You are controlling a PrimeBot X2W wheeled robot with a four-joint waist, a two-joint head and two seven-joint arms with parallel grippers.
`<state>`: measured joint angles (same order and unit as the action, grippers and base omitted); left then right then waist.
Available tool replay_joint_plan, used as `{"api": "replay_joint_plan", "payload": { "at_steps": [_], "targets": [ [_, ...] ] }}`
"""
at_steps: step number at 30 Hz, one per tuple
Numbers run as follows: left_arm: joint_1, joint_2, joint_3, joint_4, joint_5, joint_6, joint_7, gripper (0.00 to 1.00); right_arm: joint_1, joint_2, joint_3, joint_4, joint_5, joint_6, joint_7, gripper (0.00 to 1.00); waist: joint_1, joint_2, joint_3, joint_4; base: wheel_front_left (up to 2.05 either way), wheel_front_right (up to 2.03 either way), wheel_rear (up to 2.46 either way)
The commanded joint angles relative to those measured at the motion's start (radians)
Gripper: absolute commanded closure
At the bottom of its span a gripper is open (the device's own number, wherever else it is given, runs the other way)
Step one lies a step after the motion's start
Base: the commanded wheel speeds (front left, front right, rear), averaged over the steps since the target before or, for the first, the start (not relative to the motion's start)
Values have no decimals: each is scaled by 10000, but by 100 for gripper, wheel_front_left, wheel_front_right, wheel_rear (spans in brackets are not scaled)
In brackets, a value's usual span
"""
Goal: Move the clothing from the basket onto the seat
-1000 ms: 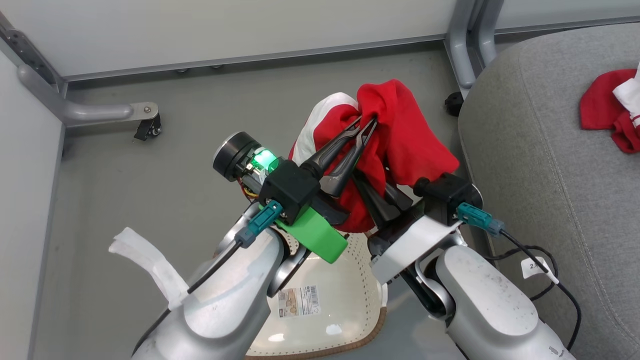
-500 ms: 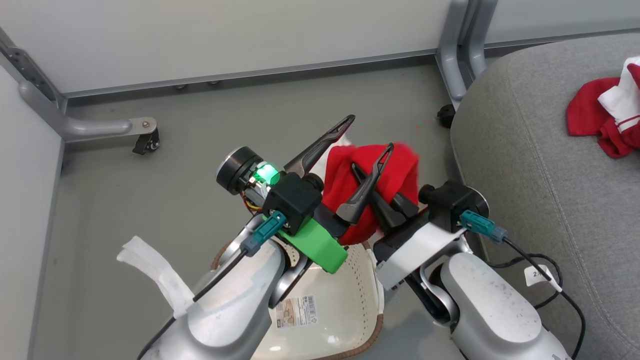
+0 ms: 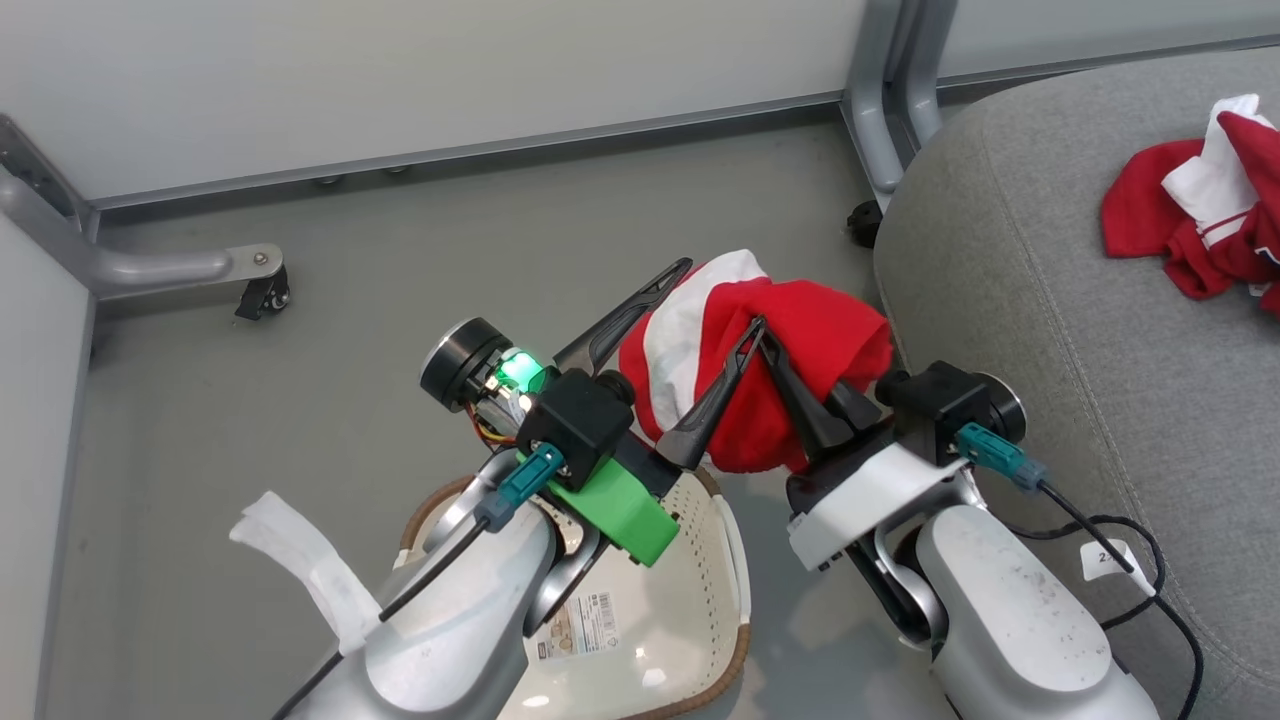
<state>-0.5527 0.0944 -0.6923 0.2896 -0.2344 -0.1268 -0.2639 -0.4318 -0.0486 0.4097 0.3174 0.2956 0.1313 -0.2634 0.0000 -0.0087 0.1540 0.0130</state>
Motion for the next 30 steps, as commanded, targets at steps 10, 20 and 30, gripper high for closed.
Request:
{"api": "replay_joint_plan", "payload": {
  "at_steps": [10,20,30],
  "targets": [
    [282,378,-35,-54,145,-8,-7,0,419,-34,-1155,-283,-811,-11,-18,100,0,87,294,-968,0,0,0],
    [247,581,-90,-132,201,28,-7,0,878,-32,-2133,-659,-1222,-11,-18,100,0,87,565,-2094,0,0,0],
    [190,743,-215,-147,207,54,-7,0,1531,-31,-3054,-995,-1406,-11,-18,100,0,87,878,-2901,0,0,0]
  ]
}}
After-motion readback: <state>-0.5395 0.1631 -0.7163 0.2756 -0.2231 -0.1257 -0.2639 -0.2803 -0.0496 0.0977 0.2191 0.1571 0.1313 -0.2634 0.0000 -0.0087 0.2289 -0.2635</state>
